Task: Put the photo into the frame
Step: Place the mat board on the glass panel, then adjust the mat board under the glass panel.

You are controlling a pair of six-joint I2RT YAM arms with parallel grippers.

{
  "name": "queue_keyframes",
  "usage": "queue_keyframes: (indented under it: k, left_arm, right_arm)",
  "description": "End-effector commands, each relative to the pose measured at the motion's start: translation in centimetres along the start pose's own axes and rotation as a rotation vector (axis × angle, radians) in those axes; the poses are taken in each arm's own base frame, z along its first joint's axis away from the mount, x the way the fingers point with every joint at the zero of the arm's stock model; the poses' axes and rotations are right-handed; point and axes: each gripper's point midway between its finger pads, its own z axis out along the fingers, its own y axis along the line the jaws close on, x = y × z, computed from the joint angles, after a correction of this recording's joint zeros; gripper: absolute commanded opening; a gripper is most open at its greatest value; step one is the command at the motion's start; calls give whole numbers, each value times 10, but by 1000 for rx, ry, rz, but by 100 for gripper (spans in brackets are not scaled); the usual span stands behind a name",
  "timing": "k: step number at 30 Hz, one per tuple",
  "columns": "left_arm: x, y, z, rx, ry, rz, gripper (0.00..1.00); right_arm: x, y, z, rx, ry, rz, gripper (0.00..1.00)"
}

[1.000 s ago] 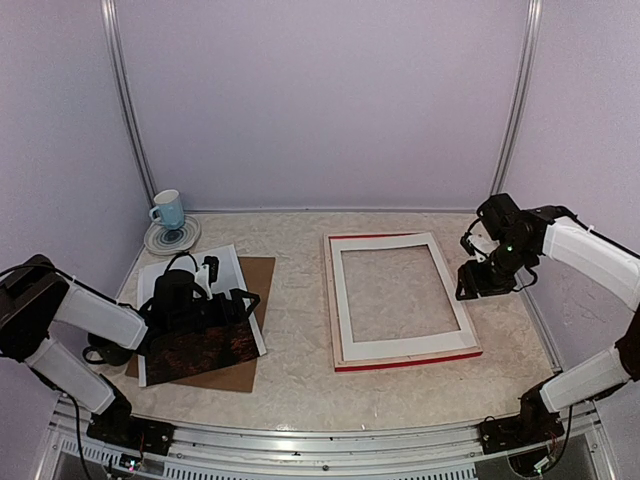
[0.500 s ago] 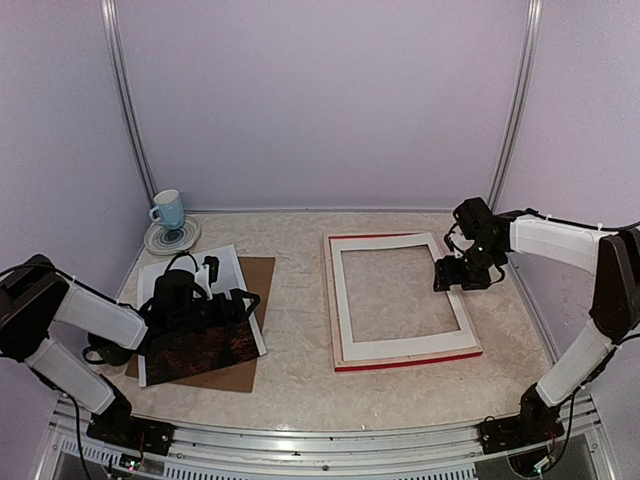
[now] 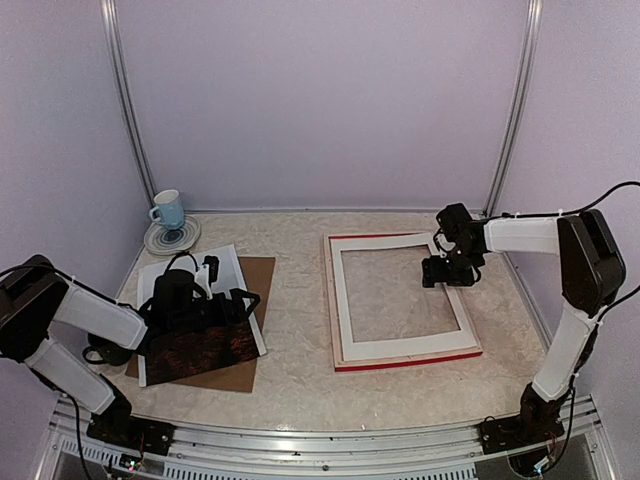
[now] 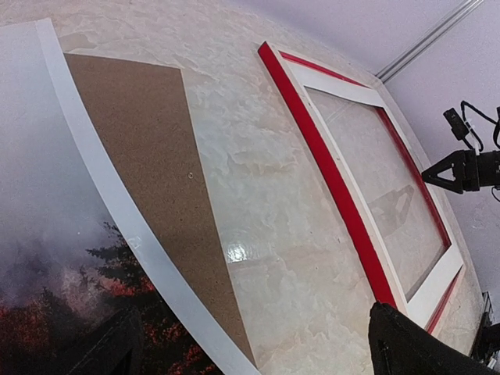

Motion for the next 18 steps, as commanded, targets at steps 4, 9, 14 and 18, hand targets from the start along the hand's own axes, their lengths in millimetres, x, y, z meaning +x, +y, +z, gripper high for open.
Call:
queue_keyframes:
  k: [4,9,14,18]
  left_arm:
    - [-1,0,-1,11,-6,-3,99]
    - [-1,0,0,15,-4,-5,99]
    - [-1,-1,0,15,-4,-6,99]
    - [-1,-1,0,17,-2,-8,99]
  right_arm:
    - [-15,0,2,-58,-82,32,81]
    - [-17,-10,3,-55,-96,55,83]
    - [-18,-15,0,-58,-116,61,84]
    - [-20,-19,-2,-55,-129,68,84]
